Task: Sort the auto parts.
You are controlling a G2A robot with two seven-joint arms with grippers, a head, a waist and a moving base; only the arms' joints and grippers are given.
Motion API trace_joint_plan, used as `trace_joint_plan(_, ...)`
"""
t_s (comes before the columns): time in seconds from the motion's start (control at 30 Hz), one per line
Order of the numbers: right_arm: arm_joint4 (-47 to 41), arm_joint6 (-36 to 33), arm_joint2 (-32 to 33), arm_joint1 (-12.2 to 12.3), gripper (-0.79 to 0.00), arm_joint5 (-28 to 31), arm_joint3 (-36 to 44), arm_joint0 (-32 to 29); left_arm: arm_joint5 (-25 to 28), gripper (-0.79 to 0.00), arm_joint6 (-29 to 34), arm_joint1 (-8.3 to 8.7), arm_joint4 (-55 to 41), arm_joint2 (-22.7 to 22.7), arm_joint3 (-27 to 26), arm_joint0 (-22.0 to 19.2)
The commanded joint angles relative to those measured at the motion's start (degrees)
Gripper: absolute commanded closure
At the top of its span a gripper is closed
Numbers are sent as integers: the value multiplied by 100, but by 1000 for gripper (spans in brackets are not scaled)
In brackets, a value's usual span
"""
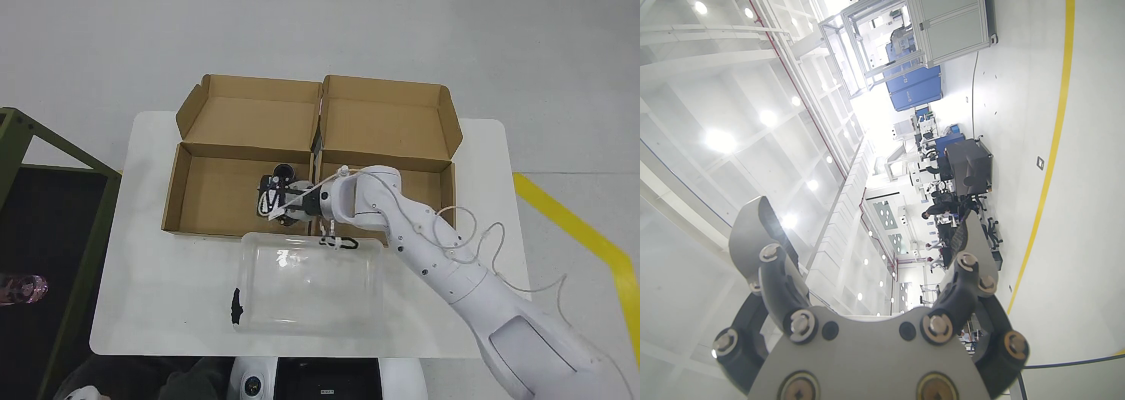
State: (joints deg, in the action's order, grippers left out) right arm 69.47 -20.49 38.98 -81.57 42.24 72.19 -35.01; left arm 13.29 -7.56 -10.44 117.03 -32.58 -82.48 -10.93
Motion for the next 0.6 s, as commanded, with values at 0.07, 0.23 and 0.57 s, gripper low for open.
trace_joint_plan(0.07, -12, -27, -113, -81, 0, -90, -277, 93, 0, -785, 0, 0, 0, 0, 0, 0)
trace_joint_plan(0.23, -27, -48, -219, -162, 0, -163, -525, 146, 0, -785, 0, 0, 0, 0, 0, 0)
trace_joint_plan(0.57, -11, -64, -348, -285, 0, -203, -935, 189, 0, -785, 0, 0, 0, 0, 0, 0)
